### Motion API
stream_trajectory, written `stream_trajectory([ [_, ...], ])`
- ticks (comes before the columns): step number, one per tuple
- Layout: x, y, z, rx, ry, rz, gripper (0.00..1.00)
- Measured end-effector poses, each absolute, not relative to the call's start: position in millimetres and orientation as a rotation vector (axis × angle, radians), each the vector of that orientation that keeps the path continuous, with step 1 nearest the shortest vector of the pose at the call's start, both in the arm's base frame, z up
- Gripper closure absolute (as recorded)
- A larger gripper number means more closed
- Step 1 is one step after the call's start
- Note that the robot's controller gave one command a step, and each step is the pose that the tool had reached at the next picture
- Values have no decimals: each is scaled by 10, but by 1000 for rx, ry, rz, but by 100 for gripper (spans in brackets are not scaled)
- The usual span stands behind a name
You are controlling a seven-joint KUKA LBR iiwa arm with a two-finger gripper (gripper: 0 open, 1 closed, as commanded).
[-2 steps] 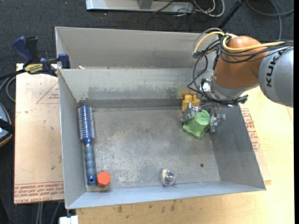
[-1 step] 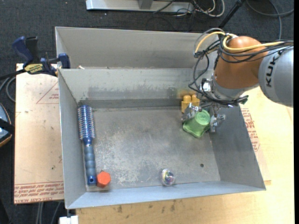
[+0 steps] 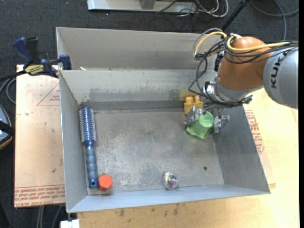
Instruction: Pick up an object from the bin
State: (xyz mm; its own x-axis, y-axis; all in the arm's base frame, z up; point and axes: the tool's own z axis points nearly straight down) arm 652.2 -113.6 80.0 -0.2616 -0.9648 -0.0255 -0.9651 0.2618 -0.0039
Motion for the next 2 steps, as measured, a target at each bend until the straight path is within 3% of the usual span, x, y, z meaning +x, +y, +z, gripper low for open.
stream_trajectory([
  [1,6525,-1129,805,-1890,2479,22,100],
  [2,6040,-1307,2213,-2085,2341,-10,100],
])
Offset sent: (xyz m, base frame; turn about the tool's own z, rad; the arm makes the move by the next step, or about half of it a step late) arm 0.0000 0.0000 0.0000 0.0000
